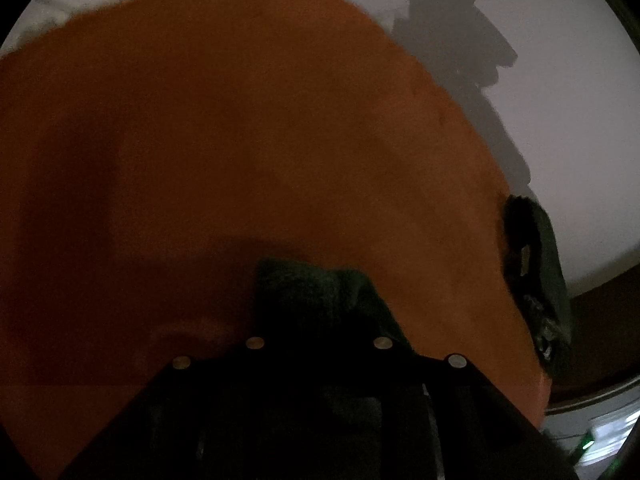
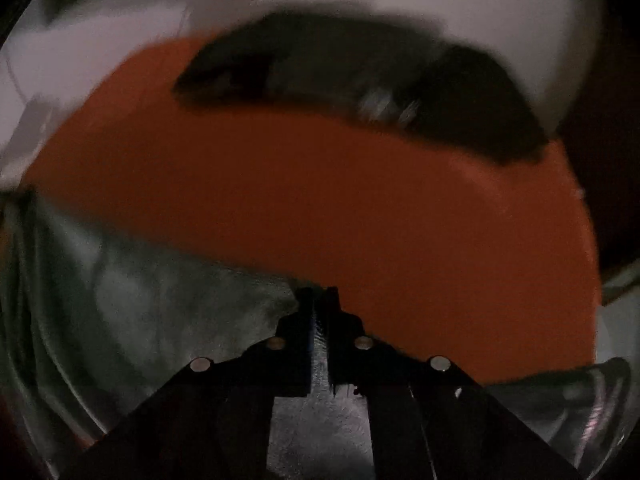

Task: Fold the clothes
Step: 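Lift and fold the towel again with both grippers, then release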

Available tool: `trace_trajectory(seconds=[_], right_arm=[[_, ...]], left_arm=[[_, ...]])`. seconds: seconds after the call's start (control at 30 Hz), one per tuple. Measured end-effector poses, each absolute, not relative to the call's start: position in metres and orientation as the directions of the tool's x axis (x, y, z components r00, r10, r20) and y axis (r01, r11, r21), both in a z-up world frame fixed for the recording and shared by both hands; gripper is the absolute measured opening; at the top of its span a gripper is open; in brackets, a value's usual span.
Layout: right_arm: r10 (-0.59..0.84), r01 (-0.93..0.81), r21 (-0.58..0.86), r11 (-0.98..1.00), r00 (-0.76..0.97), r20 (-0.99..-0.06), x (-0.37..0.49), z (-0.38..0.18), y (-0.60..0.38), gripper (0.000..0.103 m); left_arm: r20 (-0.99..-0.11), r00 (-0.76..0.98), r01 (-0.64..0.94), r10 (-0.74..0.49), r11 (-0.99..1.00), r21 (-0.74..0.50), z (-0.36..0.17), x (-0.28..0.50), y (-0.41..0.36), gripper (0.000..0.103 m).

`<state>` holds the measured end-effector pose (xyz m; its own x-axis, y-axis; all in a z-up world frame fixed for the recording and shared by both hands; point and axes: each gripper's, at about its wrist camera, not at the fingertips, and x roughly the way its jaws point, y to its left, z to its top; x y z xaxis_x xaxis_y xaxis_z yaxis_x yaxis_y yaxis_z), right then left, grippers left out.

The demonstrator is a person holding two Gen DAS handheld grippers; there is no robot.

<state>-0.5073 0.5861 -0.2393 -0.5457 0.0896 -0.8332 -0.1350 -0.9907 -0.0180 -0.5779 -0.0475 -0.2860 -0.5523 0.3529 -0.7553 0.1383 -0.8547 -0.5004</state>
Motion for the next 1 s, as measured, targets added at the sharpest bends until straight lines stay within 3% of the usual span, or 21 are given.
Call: trace_trajectory(seconds=[0.07, 0.17, 0.27, 0.3, 0.33, 0.37, 0.63, 0.77, 0.83, 1.0], right_arm=[[0.193, -0.198, -0.096, -0.975, -0.557, -0.808, -0.526, -0.227, 0.595, 0.0], [0.205, -0.226, -0.095, -0.97, -0.535, -0.819, -0.555, -0.232, 0.609, 0.0], [0.007, -0.234, 0.128, -0.964, -0.503, -0.864, -0.548, -0.239, 0.622, 0.004], [-0.056, -0.239, 0.197, -0.951, -0.492, -0.869, -0.544, -0.241, 0.627, 0.025], [-0.091, -0.248, 0.237, -0.94, -0.487, -0.869, -0.534, -0.243, 0.629, 0.038], [-0.119, -0.258, 0.27, -0.928, -0.482, -0.868, -0.523, -0.244, 0.632, 0.057], [-0.196, -0.323, 0.434, -0.841, -0.565, -0.801, -0.329, -0.226, 0.634, 0.059], [-0.098, -0.373, 0.421, -0.827, -0.642, -0.761, -0.229, -0.203, 0.649, 0.059], [-0.021, -0.451, 0.408, -0.794, -0.649, -0.76, -0.185, -0.201, 0.666, 0.059], [0.066, -0.647, 0.41, -0.643, -0.58, -0.812, -0.094, -0.228, 0.709, 0.059]], left_arm=[[-0.72, -0.623, 0.115, 0.308, -0.873, -0.473, -0.271, -0.572, -0.047, 0.021], [-0.713, -0.653, 0.09, 0.256, -0.908, -0.408, -0.262, -0.572, -0.033, 0.021], [-0.759, -0.599, 0.095, 0.257, -0.918, -0.386, -0.269, -0.57, -0.038, 0.021], [-0.767, -0.582, 0.096, 0.272, -0.913, -0.396, -0.271, -0.567, -0.044, 0.021], [-0.774, -0.564, 0.097, 0.286, -0.909, -0.406, -0.273, -0.565, -0.05, 0.024], [-0.783, -0.546, 0.094, 0.298, -0.907, -0.411, -0.273, -0.561, -0.058, 0.031], [-0.718, -0.543, 0.029, 0.436, -0.844, -0.535, -0.218, -0.449, -0.139, 0.054], [-0.771, -0.496, -0.022, 0.4, -0.893, -0.449, -0.205, -0.362, -0.184, 0.06], [-0.801, -0.474, 0.007, 0.365, -0.908, -0.419, -0.21, -0.321, -0.215, 0.062], [-0.824, -0.401, 0.223, 0.4, -0.83, -0.511, -0.267, -0.259, -0.279, 0.066]])
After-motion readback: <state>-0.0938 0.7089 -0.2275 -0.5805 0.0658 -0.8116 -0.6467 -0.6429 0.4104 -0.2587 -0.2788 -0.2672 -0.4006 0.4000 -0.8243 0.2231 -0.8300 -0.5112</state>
